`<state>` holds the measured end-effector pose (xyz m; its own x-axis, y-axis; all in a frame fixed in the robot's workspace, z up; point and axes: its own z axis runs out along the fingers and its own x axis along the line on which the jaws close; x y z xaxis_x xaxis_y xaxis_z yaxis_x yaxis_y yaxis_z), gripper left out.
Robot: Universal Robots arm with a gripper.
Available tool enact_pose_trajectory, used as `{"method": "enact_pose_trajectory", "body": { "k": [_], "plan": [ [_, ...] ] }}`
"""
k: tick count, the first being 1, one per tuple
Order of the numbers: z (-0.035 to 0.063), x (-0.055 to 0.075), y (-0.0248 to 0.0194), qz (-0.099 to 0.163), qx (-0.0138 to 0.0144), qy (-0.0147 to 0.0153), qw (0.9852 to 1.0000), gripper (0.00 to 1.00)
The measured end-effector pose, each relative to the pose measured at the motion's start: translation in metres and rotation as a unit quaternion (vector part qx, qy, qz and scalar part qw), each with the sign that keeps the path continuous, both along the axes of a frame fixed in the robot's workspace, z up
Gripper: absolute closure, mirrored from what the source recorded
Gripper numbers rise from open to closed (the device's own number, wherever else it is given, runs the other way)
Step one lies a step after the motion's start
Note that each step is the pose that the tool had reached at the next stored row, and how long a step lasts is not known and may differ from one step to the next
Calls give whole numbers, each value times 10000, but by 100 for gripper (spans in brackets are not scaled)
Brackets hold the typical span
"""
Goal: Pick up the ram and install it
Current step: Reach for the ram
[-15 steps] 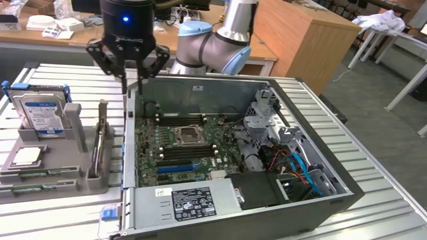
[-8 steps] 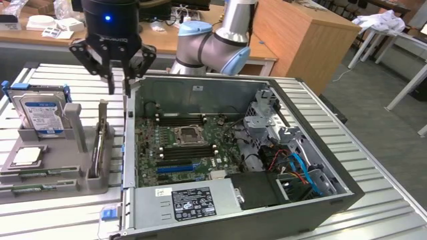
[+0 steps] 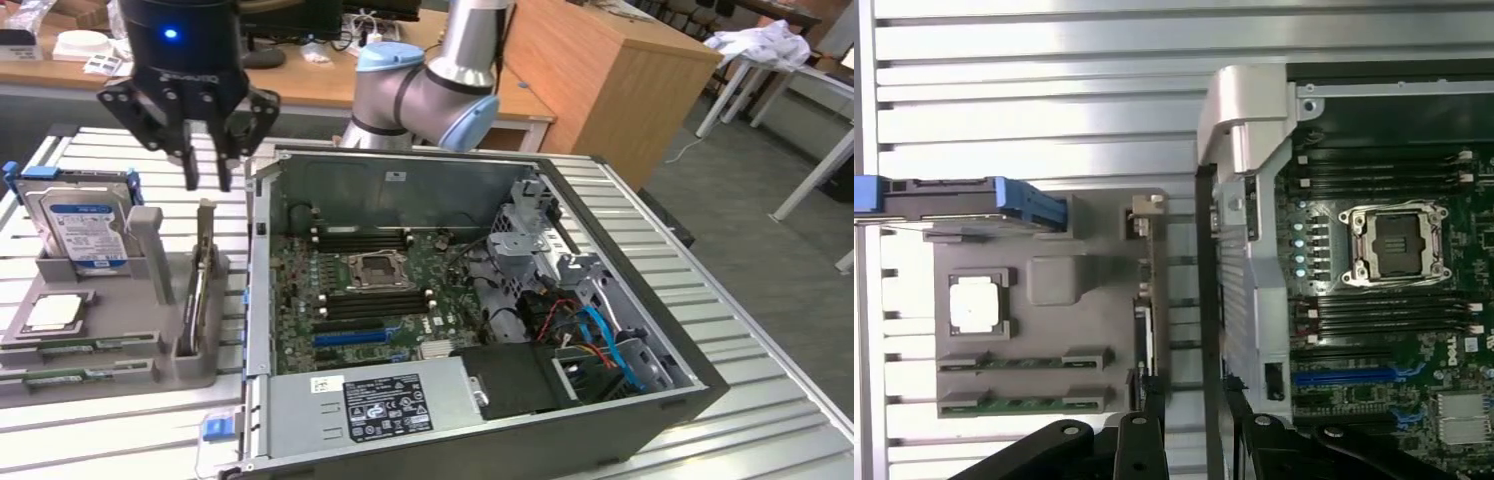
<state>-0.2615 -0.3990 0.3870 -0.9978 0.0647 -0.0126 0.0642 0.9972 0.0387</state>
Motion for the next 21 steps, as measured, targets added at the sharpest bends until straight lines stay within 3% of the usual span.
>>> {"method": "enact_pose_trajectory", "body": {
  "k": [21],
  "plan": [
    [-90, -955, 0, 16, -33, 0, 10000, 65]
  ]
}}
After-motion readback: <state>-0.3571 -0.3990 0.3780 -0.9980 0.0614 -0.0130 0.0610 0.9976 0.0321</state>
